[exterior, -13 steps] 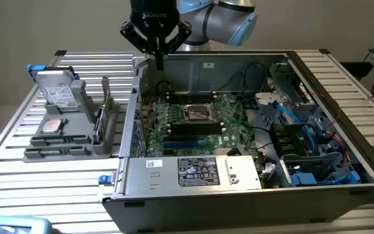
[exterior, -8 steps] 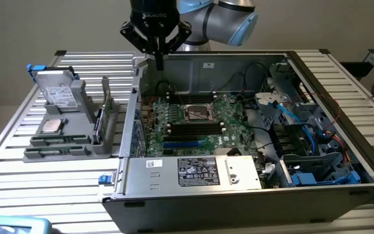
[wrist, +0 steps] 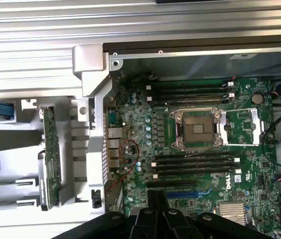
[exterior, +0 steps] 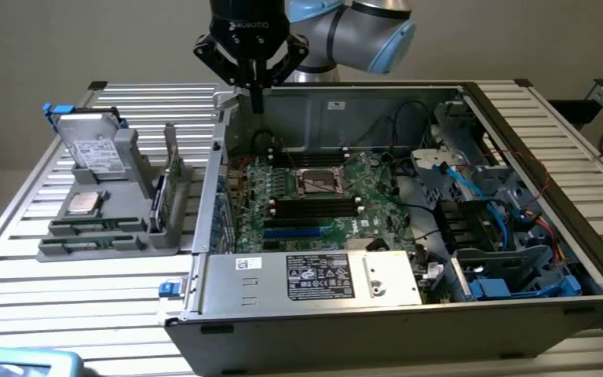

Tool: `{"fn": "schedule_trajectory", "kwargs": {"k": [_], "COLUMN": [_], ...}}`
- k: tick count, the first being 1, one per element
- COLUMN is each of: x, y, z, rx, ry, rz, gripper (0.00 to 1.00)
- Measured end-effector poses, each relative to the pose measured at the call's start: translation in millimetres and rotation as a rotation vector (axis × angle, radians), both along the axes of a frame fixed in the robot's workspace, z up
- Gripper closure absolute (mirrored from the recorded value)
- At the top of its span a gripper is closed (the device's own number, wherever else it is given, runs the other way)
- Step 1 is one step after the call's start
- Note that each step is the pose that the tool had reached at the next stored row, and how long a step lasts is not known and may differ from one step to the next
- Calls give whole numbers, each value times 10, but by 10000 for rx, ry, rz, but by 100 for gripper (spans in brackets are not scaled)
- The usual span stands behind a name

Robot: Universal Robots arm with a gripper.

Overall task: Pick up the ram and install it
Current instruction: 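Reach for the ram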

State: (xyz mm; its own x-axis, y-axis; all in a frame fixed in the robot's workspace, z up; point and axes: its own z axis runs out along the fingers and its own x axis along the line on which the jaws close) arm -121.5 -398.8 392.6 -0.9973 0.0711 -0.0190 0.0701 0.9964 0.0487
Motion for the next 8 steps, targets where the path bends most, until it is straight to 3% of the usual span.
{"fn": "schedule_trajectory", "kwargs": {"k": [2, 3, 8], "x": [-50, -77, -210], "y": [-1, -1, -1], "z": [0, -1, 0], "rx": [-1, -23, -136], "ry": [-21, -47, -41], "rz": [3, 3, 128], "gripper": [89, 89, 89]}}
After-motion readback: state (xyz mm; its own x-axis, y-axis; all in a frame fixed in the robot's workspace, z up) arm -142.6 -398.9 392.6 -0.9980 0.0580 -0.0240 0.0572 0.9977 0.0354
